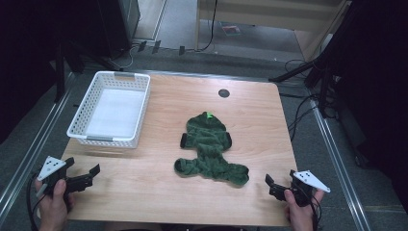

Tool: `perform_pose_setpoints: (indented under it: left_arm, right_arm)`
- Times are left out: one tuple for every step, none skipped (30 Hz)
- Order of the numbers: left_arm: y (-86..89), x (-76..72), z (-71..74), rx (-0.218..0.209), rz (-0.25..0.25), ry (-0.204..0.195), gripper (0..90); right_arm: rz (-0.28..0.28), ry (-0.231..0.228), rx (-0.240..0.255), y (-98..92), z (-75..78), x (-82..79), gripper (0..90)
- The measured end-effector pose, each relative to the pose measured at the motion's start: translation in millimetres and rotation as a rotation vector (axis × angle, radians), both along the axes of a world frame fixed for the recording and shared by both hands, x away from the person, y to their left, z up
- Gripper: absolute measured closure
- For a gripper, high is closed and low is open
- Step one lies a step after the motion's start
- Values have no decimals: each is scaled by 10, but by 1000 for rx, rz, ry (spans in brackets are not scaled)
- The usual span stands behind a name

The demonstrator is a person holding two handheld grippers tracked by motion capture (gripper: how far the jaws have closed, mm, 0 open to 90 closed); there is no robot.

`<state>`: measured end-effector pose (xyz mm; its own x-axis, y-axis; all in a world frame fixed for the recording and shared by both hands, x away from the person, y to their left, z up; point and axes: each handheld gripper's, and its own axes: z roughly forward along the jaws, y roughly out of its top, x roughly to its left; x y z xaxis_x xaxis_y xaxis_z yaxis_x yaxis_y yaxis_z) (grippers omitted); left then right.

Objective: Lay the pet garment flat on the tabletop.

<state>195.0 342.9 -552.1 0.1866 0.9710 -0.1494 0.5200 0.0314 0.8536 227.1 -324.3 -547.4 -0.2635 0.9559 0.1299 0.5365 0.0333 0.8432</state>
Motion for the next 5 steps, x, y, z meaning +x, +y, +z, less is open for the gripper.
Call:
perform_pose_setpoints:
  left_arm:
    - [-9,6,-3,6,-6,5,0]
    - [-14,8,-3,11,-8,7,0]
    - [-18,10,-3,10,-8,8,0]
    - [-17,12,-3,11,-11,10,0]
    - [-15,16,-6,6,-12,12,0]
  right_arm:
    - [3,2,-7,5,-1,5,0]
    - [5,6,-8,12,-1,7,0]
    - [6,7,-10,14,-1,8,0]
    - [6,10,-9,17,-2,10,0]
    - [4,20,-12,21,-2,14,0]
